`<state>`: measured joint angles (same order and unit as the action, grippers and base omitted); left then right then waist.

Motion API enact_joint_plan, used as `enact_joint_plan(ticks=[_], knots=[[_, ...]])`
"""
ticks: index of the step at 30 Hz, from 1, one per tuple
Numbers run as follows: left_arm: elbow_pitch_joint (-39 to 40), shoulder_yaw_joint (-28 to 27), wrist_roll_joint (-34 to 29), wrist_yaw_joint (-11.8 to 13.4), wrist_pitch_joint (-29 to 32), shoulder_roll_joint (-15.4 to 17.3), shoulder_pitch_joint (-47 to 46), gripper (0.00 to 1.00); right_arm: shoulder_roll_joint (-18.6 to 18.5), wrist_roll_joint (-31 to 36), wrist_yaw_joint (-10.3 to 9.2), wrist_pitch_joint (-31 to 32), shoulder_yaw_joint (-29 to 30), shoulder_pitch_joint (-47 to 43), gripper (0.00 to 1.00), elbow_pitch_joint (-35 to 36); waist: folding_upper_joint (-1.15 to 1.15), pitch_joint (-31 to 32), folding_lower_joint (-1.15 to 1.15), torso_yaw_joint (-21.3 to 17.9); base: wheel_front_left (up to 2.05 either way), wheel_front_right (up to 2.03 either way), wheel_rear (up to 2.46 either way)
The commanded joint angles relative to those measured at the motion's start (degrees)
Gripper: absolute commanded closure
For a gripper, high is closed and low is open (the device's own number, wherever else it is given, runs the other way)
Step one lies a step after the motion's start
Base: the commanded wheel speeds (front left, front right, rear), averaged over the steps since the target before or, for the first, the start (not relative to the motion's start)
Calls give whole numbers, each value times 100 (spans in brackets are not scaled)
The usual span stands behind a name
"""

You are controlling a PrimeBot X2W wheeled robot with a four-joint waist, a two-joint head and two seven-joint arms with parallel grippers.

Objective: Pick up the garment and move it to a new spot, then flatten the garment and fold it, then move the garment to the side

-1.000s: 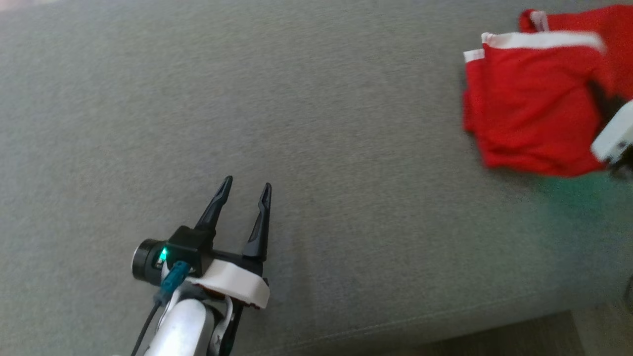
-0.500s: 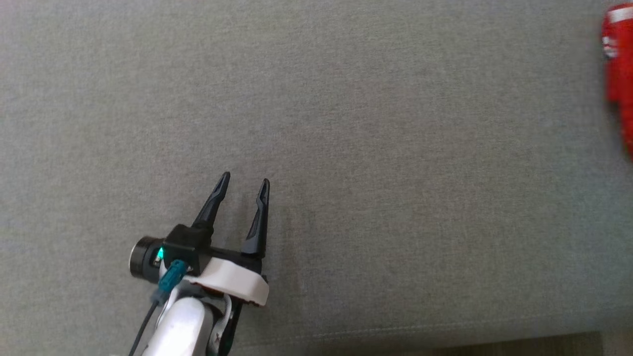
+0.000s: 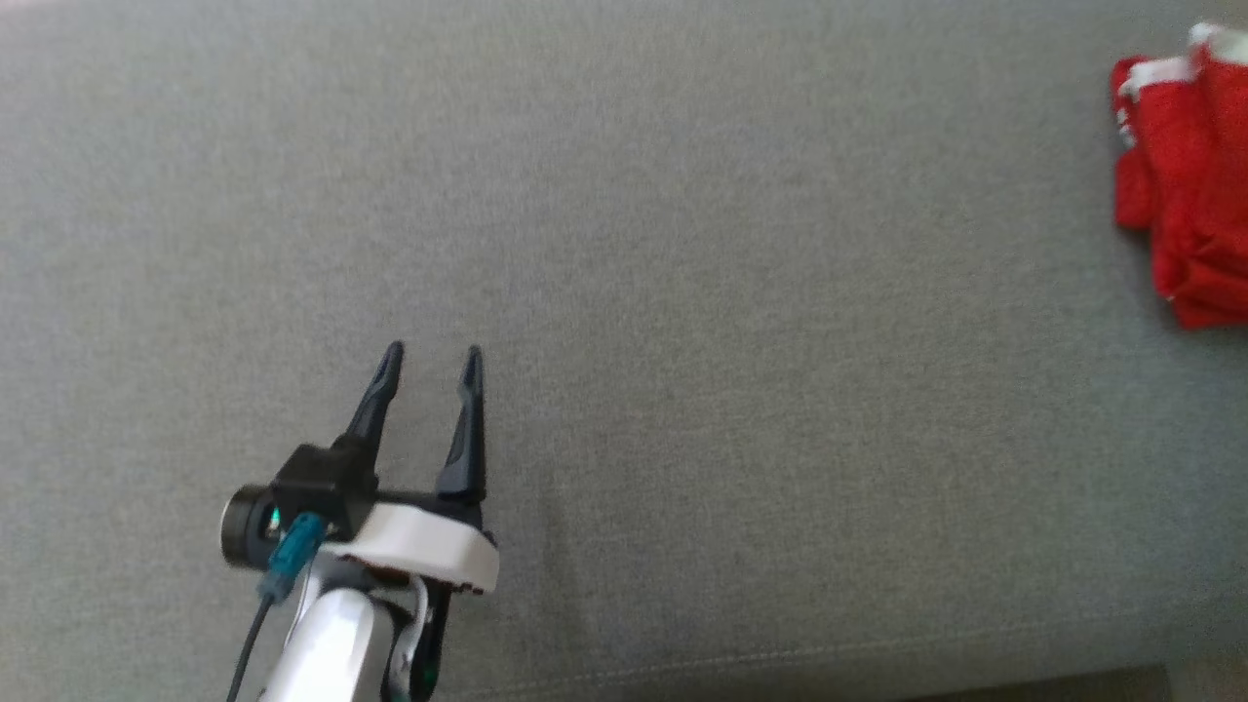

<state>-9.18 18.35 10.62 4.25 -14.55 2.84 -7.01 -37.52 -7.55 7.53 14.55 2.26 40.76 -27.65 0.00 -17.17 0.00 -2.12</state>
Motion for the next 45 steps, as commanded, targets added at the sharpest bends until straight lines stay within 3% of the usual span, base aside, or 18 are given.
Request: enact_joint_plan(ticks=[1,12,16,20,27,36,37,45], knots=[[170,-266,63,81,-45,4,101,0,72,-66,-4,-197,38,-393,0,507,0,322,0,-20,0,0,0],[-24,-494,207,359,-45,4,525,0,1881,156,-4,-1021,401,-2833,0,2565,0,1180,0,385,0,0,0],[-209,-516,28,332,-45,9,663,0,2506,434,-4,-1692,252,-3722,0,2749,0,1335,0,572,0,0,0],[-413,-561,-143,290,-45,45,716,0,2980,580,-4,-2390,126,-4295,0,2496,0,1439,0,708,0,0,0],[-436,-606,-280,139,-45,39,759,0,3384,705,-4,-2846,38,-4638,0,2036,0,1535,0,767,0,0,0],[-379,-616,-385,94,-45,26,891,0,3462,632,-4,-2938,29,-4753,0,1802,0,1738,0,604,0,0,0],[-570,-425,-347,83,1,29,1038,100,3500,635,0,-2874,166,-4863,100,1645,0,1728,0,617,0,0,0],[-752,-466,25,35,93,28,1113,100,3500,261,0,-2764,194,-4803,100,1351,0,1737,0,586,0,0,0]])
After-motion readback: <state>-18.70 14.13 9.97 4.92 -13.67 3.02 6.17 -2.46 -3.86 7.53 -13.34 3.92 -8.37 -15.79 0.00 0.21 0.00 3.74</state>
